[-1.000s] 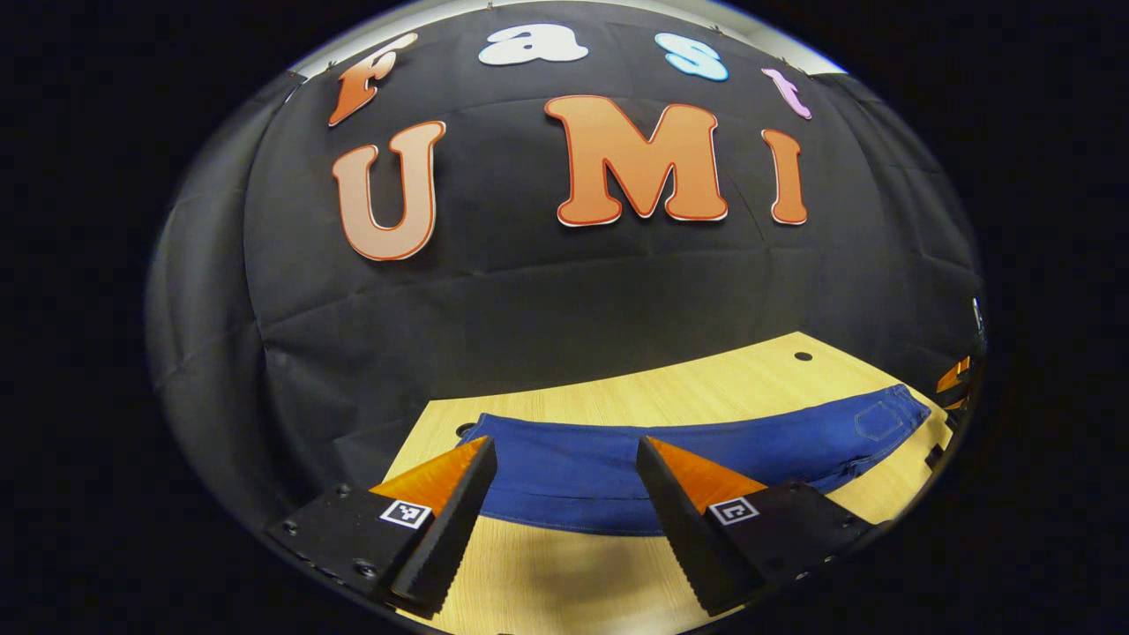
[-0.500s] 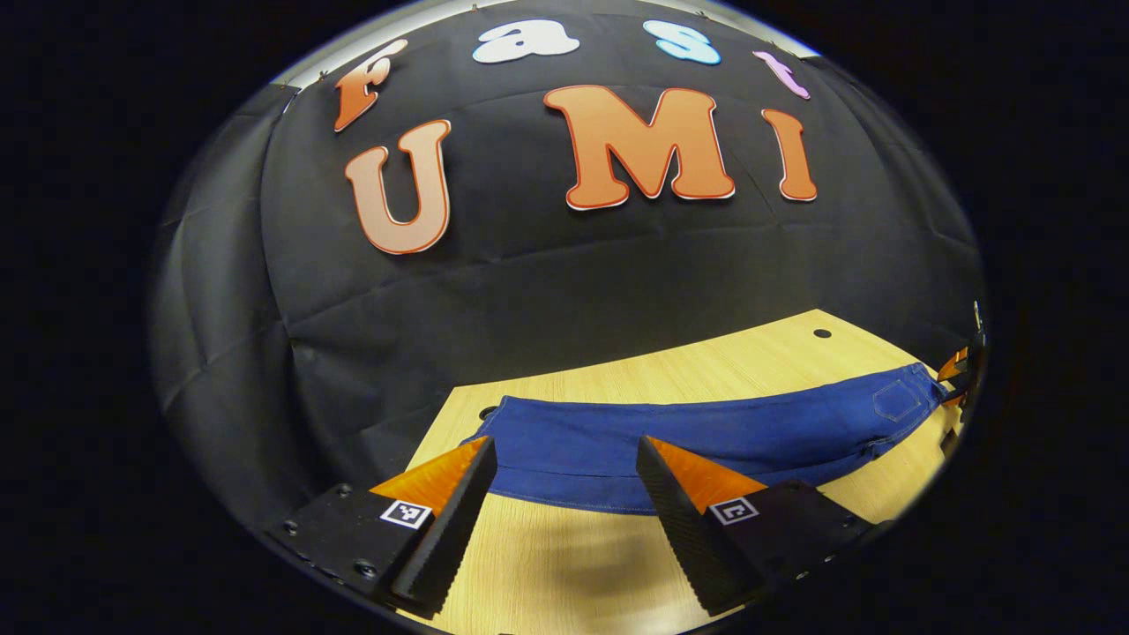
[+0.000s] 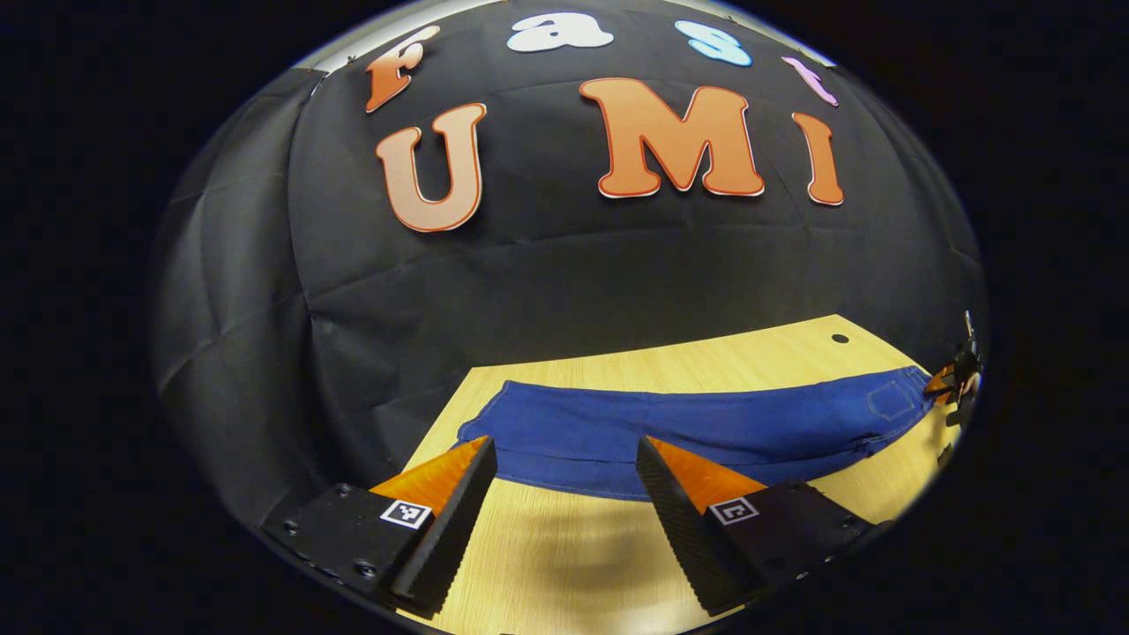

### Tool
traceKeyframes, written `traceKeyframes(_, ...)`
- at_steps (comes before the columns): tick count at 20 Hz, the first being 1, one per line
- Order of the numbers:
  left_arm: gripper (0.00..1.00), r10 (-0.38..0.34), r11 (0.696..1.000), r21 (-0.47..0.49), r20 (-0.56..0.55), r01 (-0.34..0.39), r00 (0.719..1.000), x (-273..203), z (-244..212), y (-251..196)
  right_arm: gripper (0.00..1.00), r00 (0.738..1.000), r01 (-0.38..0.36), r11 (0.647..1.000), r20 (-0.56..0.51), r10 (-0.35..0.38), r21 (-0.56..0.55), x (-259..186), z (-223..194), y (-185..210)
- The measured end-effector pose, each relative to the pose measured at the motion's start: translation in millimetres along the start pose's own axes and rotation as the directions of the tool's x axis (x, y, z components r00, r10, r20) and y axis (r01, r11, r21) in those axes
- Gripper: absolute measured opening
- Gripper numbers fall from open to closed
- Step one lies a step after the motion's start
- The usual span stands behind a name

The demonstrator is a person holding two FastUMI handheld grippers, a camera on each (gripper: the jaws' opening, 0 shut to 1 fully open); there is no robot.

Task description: Grasp the waist and the cuffs of the jeans and fold them to make the two legs overlap; first hold the waist and fold one-third of the jeans toward the cuffs, then hold the cuffs and fold the remaining one-third in the same direction to finish folding.

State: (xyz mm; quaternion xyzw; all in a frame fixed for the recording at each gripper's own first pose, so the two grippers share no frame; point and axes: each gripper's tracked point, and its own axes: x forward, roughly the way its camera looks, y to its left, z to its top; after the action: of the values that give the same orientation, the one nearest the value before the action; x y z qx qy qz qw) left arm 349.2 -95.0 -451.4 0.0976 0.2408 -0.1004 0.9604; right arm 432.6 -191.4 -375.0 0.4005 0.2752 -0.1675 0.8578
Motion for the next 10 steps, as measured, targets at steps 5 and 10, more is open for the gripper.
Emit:
traceKeyframes(5, 0.98, 0.008, 1.0, 0.019, 0.014, -0.009, 1.0, -2, 9, 12, 0.08, 0.994, -0.077, 0.995, 0.075, 0.081, -0.057, -30, 32, 55)
traceKeyframes(10, 0.94, -0.014, 1.0, 0.006, 0.019, 0.014, 1.0, -1, 11, 21, 0.08, 0.982, -0.153, 0.978, 0.088, 0.166, -0.144, -63, 36, 123)
